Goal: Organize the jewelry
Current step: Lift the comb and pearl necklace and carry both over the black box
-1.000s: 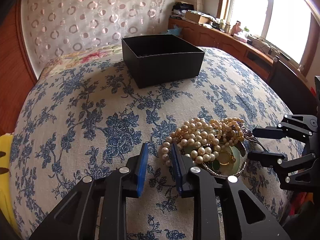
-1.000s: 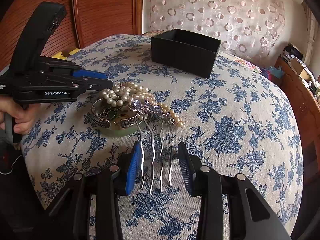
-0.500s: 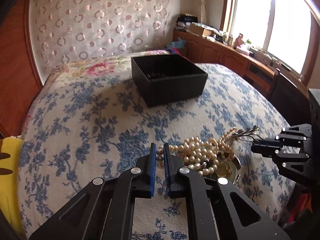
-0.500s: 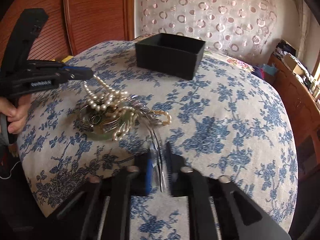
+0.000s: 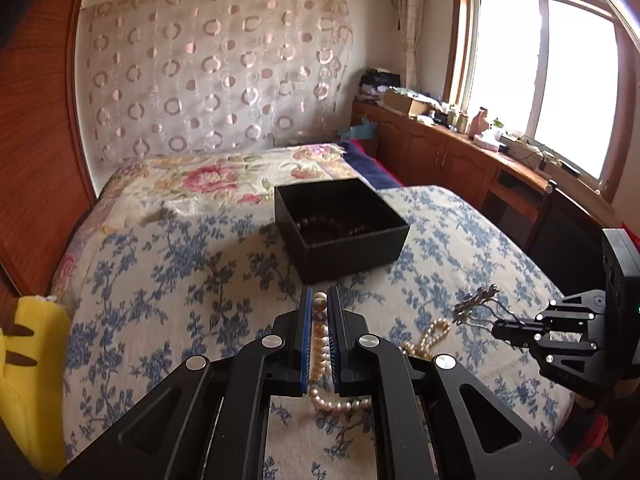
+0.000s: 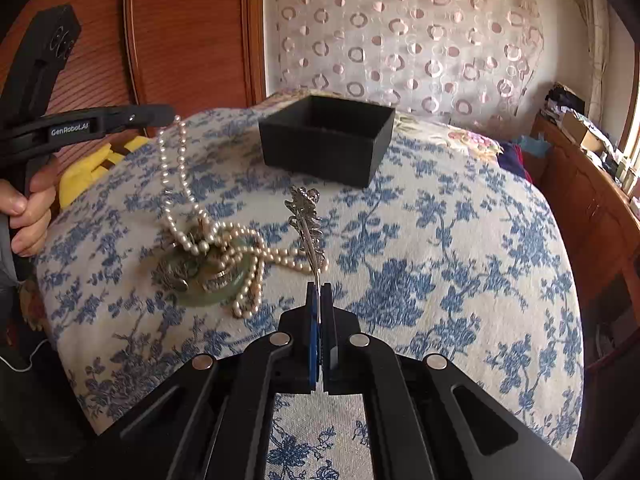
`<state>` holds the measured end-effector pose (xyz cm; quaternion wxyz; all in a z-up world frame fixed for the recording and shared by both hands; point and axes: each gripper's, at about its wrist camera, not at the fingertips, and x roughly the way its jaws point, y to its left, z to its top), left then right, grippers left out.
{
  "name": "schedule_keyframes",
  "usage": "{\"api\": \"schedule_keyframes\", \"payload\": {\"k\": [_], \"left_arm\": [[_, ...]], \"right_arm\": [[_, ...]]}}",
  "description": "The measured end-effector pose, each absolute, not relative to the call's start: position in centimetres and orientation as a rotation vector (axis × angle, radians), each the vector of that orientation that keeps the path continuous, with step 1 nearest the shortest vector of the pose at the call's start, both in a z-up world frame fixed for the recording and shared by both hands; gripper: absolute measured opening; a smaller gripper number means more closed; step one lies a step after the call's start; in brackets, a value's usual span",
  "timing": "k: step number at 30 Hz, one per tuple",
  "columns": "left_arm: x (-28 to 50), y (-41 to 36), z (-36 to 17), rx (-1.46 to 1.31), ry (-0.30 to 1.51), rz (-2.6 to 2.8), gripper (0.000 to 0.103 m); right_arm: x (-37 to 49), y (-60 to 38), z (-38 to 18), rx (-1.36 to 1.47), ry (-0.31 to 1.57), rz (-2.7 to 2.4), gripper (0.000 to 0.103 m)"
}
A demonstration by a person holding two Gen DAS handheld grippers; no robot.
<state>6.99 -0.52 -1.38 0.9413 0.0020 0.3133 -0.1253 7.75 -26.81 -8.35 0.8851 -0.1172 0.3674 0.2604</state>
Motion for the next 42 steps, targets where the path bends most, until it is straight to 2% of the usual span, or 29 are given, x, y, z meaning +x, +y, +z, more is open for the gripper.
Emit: {"api": "schedule_keyframes", "payload": {"k": [21, 42], "left_arm": [[8.5, -2.1, 6.1, 0.056, 0.498, -0.264, 0.006], [11.2, -1.9, 9.4, 0.075, 0.463, -0.245, 0.007]], "right_arm": [[10.8, -25.3, -6.2, -0.253, 0.73, 0.559, 0.002], [20.1, -21.9, -3.8, -0.215, 0.704, 0.55, 0.002]]}}
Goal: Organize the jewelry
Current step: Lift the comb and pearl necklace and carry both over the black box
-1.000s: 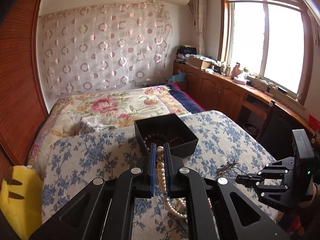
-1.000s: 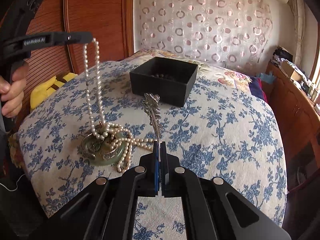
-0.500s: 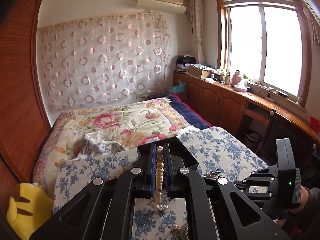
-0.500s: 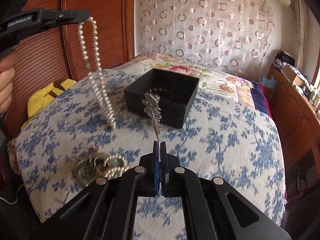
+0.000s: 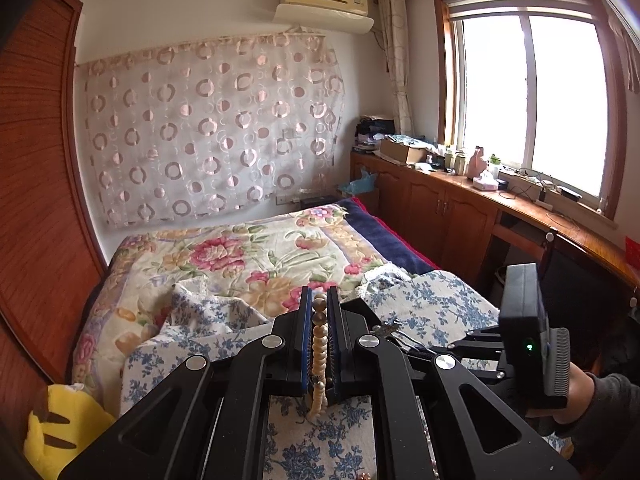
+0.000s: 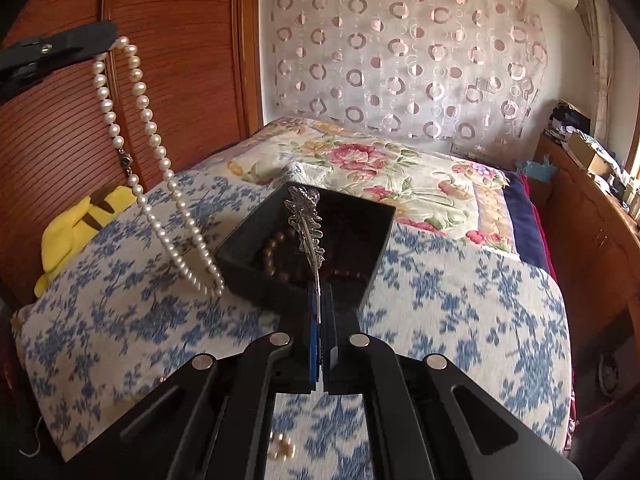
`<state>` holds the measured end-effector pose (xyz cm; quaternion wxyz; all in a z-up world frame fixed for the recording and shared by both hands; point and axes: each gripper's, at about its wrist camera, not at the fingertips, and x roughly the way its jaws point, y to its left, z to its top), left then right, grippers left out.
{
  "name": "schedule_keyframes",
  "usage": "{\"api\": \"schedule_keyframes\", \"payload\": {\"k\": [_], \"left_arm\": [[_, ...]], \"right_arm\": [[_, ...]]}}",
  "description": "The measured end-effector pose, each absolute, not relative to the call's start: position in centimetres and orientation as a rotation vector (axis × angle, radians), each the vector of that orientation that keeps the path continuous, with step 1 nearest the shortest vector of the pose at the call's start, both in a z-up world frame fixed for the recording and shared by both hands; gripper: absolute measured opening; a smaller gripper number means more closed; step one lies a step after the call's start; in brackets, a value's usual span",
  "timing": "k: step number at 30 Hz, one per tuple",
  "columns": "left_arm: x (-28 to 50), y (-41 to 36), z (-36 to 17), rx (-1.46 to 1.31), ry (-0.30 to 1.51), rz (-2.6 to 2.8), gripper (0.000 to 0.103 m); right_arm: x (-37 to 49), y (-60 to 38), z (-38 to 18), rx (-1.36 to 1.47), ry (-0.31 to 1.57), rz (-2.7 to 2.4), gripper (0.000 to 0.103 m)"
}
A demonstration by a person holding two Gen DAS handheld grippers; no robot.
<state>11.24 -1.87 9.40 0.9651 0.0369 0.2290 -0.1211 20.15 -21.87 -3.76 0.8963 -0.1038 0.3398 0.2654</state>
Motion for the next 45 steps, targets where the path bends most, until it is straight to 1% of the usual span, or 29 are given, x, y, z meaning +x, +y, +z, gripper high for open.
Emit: {"api": "schedule_keyframes", "payload": {"k": [13, 21, 29, 34, 35, 37, 38, 39, 45], "left_arm": [[14.7, -1.3, 11.2, 0.108, 0.48, -0.197, 0.007], [16.2, -1.7, 12.7, 0.112, 0.459, -0.183, 0.006], [18.7, -2.5, 11.8, 0.074, 0.479, -0.177, 0.007], [18.9, -3.2, 11.9, 0.075, 0.46, -0.18, 0.007], [18.9, -3.3, 12.0, 0.077, 0.456, -0.181, 0.007], [18.9, -3.4, 12.2, 0.075, 0.45, -0.185, 0.007], [18.9, -3.5, 12.4, 0.074, 0.447, -0.188, 0.007], [18.8, -3.6, 12.5, 0.074, 0.444, -0.19, 0.007], [18.9, -4.4, 12.6, 0.079, 0.438, -0.202, 0.007]], "right_arm": [[26.4, -18.8, -5.4, -0.231, 0.775, 0.516, 0.002], [27.4, -18.0, -6.6, -0.207, 0.829, 0.545, 0.003], [27.9, -19.0, -6.8, -0.117, 0.841, 0.595, 0.003], [27.4, -19.4, -6.5, -0.124, 0.836, 0.601, 0.004], [27.2, -19.4, -6.4, -0.128, 0.83, 0.601, 0.005], [26.7, -19.7, -6.0, -0.132, 0.813, 0.606, 0.014], [26.6, -19.9, -5.8, -0.131, 0.804, 0.606, 0.029], [26.4, -20.2, -5.4, -0.123, 0.792, 0.606, 0.041], [25.6, -21.7, -3.3, -0.123, 0.741, 0.587, 0.042]]}}
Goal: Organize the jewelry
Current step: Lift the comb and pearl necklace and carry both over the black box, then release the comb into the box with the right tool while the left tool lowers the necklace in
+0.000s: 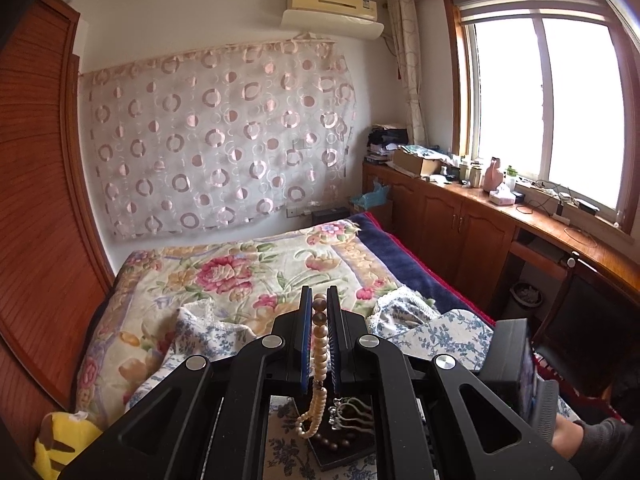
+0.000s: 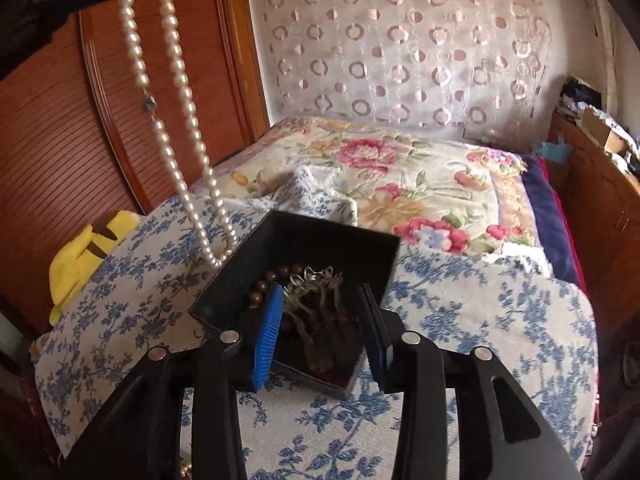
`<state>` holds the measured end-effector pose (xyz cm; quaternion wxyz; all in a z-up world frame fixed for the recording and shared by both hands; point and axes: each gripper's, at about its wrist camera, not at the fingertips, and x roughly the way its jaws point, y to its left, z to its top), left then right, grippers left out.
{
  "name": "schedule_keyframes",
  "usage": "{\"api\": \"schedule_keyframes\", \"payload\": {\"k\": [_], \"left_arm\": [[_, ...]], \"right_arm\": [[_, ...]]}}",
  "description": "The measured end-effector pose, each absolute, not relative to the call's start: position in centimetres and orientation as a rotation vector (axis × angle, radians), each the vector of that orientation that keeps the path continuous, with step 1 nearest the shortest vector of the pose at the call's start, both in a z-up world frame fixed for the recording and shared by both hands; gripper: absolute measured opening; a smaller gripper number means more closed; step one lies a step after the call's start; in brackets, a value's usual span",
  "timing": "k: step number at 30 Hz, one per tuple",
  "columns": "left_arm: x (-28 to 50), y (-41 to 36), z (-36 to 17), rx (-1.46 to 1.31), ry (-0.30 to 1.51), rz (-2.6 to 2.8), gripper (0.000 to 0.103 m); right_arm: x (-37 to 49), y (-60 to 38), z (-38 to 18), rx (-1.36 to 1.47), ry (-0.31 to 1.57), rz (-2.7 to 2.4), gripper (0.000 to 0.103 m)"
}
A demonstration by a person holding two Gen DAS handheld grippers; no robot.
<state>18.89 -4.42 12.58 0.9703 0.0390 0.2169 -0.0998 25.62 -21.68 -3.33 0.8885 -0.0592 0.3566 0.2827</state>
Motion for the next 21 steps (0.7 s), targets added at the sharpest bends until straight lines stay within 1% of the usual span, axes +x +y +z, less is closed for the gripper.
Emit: {"api": "schedule_keyframes", "payload": {"k": [5, 17, 21], "left_arm": [[19.2, -4.8, 12.3, 0.071, 0.446, -0.215, 0.007], [19.0, -6.2, 13.1, 0.088, 0.431, -0.24, 0.007], [19.1, -6.3, 12.5, 0.098, 0.448, -0.228, 0.007]], "right_arm": [[25.0, -22.9, -2.7, -0.138, 0.72, 0.563, 0.042], [24.5, -24.5, -3.4, -0.139, 0.721, 0.531, 0.042], [24.2, -24.7, -3.4, -0.139, 0.72, 0.533, 0.042]]}}
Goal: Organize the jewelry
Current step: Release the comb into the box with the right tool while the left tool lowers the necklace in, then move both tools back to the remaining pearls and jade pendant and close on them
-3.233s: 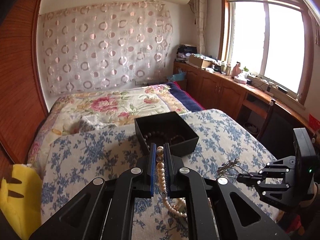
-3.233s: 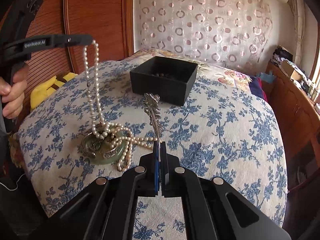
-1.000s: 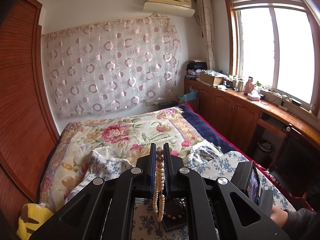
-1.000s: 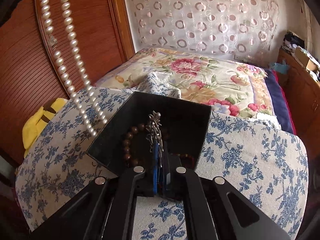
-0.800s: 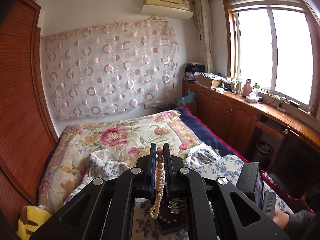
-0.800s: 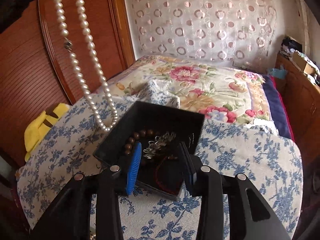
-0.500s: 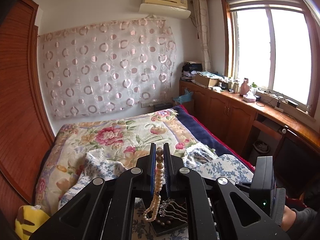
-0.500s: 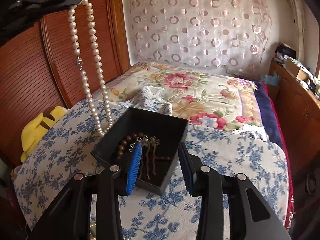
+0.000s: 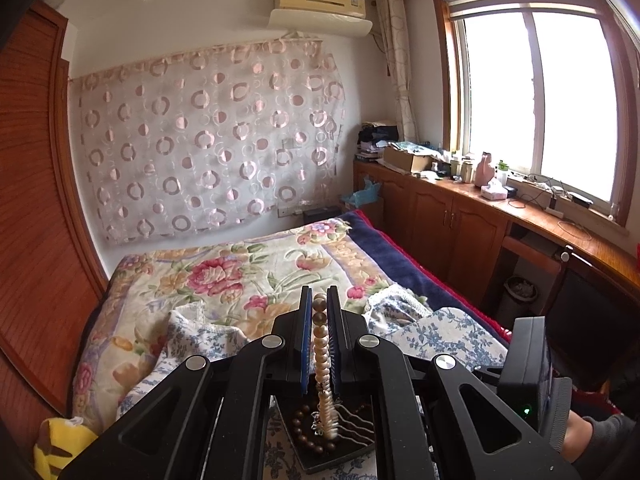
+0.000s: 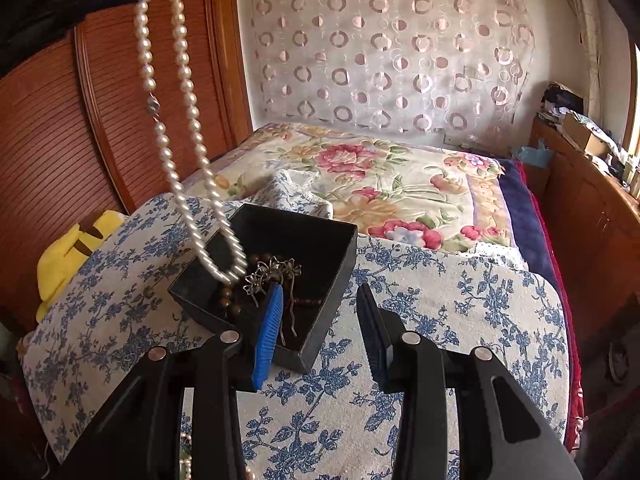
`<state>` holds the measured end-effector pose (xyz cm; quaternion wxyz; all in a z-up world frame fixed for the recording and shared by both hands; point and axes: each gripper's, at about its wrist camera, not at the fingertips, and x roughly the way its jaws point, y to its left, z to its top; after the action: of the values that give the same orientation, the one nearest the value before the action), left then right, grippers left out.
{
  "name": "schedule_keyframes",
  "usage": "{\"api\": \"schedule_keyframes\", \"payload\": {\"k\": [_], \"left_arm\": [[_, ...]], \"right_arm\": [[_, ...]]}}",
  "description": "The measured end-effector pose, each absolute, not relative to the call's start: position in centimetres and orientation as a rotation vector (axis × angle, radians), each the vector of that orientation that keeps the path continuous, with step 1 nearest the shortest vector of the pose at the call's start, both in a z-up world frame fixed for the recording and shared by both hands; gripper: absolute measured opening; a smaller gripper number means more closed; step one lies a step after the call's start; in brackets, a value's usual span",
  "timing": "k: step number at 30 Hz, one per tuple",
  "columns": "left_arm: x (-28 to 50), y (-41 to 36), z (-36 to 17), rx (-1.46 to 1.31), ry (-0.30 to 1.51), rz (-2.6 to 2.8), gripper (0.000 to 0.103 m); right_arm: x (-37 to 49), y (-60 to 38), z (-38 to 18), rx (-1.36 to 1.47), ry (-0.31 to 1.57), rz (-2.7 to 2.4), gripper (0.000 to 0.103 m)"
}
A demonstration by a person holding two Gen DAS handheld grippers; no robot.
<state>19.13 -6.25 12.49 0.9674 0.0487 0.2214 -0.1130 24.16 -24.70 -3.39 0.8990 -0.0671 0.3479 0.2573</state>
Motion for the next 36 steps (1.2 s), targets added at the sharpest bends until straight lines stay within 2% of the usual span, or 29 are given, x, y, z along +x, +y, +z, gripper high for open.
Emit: {"api": "schedule_keyframes", "payload": {"k": [10, 16, 19, 23, 33, 36], "left_arm": [[18.3, -5.8, 7.1, 0.105, 0.541, -0.232, 0.007], [15.8, -5.0, 3.2, 0.092, 0.6, -0.248, 0.014], [14.6, -4.7, 1.5, 0.1, 0.63, -0.252, 0.018], [12.9, -3.8, -0.7, 0.085, 0.666, -0.261, 0.025], [9.7, -2.7, -4.4, 0.059, 0.737, -0.27, 0.032], [9.0, -2.8, -5.1, 0.055, 0.75, -0.274, 0.033]], "right_arm": [[21.7, -25.5, -3.9, -0.154, 0.71, 0.547, 0.042], [19.1, -26.0, -5.1, -0.16, 0.724, 0.572, 0.041], [17.5, -25.8, -6.2, -0.175, 0.75, 0.608, 0.039], [15.7, -25.3, -7.9, -0.204, 0.791, 0.649, 0.022], [14.4, -24.3, -11.3, -0.275, 0.892, 0.669, 0.019], [14.4, -23.9, -11.4, -0.318, 0.883, 0.648, 0.013]]}}
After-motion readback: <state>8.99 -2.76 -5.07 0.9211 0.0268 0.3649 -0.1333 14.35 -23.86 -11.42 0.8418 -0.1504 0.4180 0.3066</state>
